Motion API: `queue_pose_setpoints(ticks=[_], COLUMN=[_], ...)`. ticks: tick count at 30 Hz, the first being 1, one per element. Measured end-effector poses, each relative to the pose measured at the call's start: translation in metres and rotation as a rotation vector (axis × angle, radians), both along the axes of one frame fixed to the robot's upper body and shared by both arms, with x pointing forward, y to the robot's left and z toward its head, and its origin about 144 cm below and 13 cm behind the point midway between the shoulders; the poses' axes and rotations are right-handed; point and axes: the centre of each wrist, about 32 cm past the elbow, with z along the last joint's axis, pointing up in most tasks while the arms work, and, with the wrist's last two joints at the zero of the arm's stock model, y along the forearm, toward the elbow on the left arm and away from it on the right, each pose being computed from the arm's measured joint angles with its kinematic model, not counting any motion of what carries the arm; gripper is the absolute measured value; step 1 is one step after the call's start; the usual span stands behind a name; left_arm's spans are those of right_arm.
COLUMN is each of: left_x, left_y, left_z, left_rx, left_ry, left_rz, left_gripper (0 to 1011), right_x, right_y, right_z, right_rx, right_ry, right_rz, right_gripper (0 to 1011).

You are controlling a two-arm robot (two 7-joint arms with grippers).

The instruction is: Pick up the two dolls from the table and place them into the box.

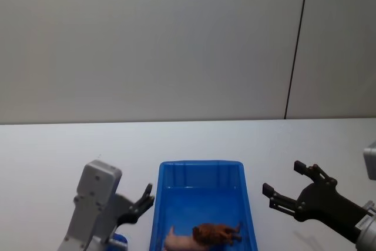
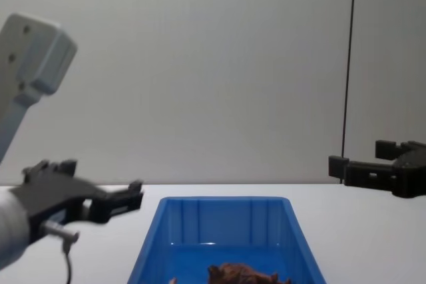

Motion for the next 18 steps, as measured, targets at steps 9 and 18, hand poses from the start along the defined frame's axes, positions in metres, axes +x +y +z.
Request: queue_pose_setpoints(ticks=[9, 18], left_x=[-0.016, -0.022], left_y=[0.01, 0.018], left_z=[-0.018, -0.032], left_rx=[-0.002, -0.007], left_ry=[0.08, 0.13], left_rz=[0.049, 0.047], left_gripper=[1001, 1001], right_x=[-0.001, -0.001], right_y=[-0.001, -0.002], right_z=[0.0, 0.0], right_rx=[0.001, 0.002], right_ry=[-0.001, -0.001], right_rz=[-0.002, -0.003], right_gripper=[1001, 1001])
